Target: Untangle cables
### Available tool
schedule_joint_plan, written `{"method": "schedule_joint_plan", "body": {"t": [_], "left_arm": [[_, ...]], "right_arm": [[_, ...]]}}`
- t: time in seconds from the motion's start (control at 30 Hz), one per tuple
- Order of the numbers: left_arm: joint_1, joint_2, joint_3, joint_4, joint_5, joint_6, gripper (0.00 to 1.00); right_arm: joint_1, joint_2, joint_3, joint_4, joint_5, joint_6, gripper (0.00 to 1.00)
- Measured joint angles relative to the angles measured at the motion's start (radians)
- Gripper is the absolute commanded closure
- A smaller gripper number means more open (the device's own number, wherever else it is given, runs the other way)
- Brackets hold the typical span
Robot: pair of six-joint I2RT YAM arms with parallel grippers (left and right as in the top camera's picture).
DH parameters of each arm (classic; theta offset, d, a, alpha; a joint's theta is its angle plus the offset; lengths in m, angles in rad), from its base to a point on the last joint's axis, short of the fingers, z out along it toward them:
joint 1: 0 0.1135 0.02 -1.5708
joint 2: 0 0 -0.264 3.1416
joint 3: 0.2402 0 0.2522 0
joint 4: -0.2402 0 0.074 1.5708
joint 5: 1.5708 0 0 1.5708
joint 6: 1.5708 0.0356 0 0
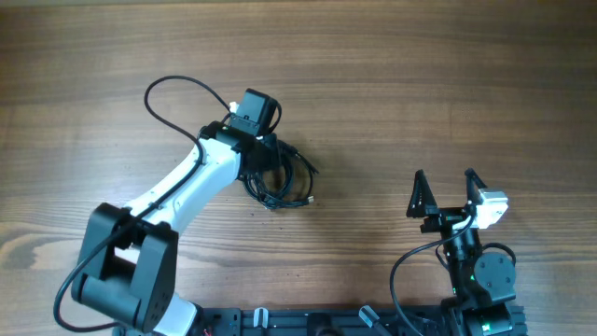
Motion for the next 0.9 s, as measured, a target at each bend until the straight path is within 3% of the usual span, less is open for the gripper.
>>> {"method": "schedule_joint_plan", "body": {"t": [0.4, 0.57, 0.9], "left_arm": [[0.000, 0.007, -0.043, 0.030, -0.002, -0.103, 0.78], [0.000, 0.044, -0.043, 0.057, -0.002, -0.135, 0.95], [0.000, 0.045, -0.043, 0.065, -0.002, -0.140, 0.94]], "right_arm": [[0.000, 0.000, 0.000, 0.000, 0.000, 0.000, 0.00], [0.000, 0.000, 0.000, 0.000, 0.000, 0.000, 0.00], [0.000, 0.000, 0.000, 0.000, 0.000, 0.000, 0.00]]}}
